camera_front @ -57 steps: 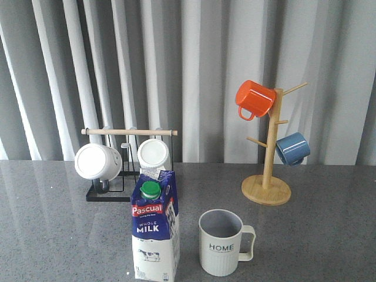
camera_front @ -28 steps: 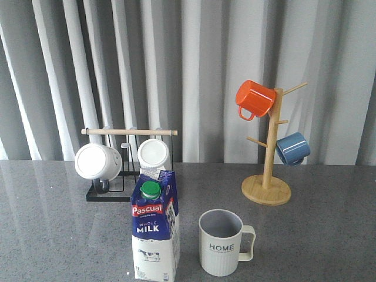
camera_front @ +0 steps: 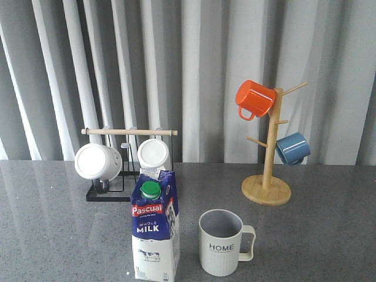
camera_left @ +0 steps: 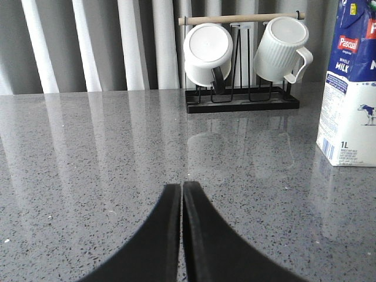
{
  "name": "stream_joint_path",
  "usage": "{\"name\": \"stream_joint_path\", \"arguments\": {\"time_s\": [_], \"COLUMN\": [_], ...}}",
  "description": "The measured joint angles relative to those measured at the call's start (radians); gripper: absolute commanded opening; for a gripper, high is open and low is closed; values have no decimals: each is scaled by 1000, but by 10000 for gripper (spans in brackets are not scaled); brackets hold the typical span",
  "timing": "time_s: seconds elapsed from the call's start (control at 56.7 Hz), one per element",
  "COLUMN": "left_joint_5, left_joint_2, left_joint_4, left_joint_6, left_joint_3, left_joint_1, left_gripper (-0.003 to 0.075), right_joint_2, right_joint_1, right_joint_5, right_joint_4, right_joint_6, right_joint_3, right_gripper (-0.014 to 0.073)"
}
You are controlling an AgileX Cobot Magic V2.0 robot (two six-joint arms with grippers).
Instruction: Place milk next to cup
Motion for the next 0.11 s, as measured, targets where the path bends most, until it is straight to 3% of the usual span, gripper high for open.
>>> {"name": "stream_joint_path", "arguments": {"time_s": [0.106], "left_joint_5": [0], "left_joint_2": [0], "left_joint_4": [0], "left_joint_6": [0], "left_joint_3": [0], "left_joint_1": [0], "left_gripper": [-6], "right_joint_2": [0], "right_joint_1": [0], "right_joint_5": [0], "right_joint_4": [0], "right_joint_6": [0], "right_joint_3": [0], "right_gripper": [-6]}}
